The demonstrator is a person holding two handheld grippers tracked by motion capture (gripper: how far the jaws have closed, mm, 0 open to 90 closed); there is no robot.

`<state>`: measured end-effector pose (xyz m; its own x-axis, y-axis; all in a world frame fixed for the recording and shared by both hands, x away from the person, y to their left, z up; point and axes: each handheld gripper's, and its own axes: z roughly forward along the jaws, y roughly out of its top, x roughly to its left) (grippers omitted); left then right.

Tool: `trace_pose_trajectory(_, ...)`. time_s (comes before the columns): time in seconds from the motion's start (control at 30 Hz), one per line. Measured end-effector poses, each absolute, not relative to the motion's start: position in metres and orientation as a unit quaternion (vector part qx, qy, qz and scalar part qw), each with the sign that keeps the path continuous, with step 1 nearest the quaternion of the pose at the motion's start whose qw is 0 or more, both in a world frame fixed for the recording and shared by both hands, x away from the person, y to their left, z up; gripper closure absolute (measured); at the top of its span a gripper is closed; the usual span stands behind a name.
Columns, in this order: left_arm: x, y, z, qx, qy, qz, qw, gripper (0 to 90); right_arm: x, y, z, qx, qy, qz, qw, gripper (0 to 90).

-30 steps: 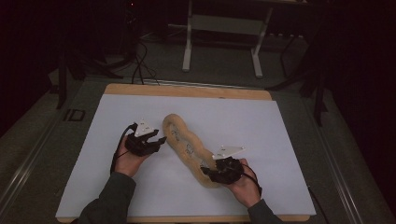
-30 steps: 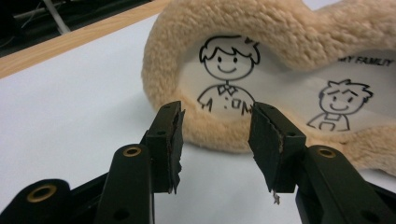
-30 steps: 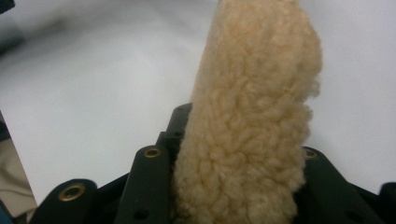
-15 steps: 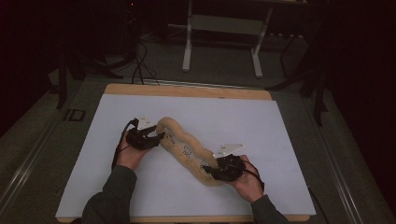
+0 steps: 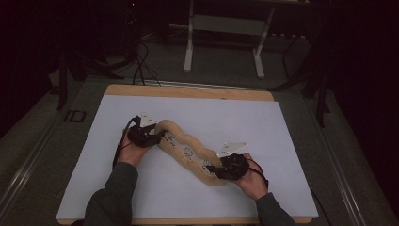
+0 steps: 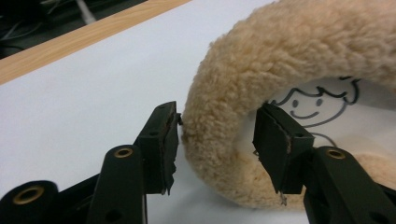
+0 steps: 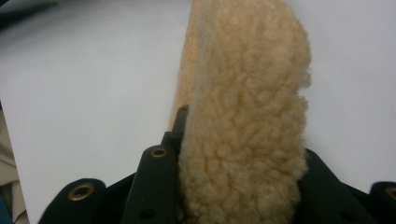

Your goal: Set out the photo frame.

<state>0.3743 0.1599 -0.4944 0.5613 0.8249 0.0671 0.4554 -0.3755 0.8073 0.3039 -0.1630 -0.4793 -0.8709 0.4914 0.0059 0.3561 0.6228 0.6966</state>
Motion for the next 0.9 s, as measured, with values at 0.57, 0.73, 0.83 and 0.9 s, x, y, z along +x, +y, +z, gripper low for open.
trace_pose_trajectory(0.57, 0.371, 0.157, -0.492, 0.804, 0.394, 0.270, 0.355, 72.7, 0.294, -0.166, -0.491, 0.272, 0.894, 0.337, 0.113, 49.2)
trace_pose_trajectory(0.73, 0.370, 0.156, -0.492, 0.799, 0.404, 0.270, 0.354, 72.8, 0.287, -0.175, -0.497, 0.306, 0.881, 0.352, 0.087, 49.1)
trace_pose_trajectory(0.83, 0.368, 0.156, -0.492, 0.796, 0.410, 0.271, 0.354, 72.8, 0.285, -0.175, -0.496, 0.315, 0.879, 0.349, 0.079, 50.2)
trace_pose_trajectory(0.9, 0.367, 0.156, -0.493, 0.792, 0.413, 0.273, 0.356, 72.8, 0.284, -0.178, -0.498, 0.325, 0.876, 0.349, 0.066, 54.4)
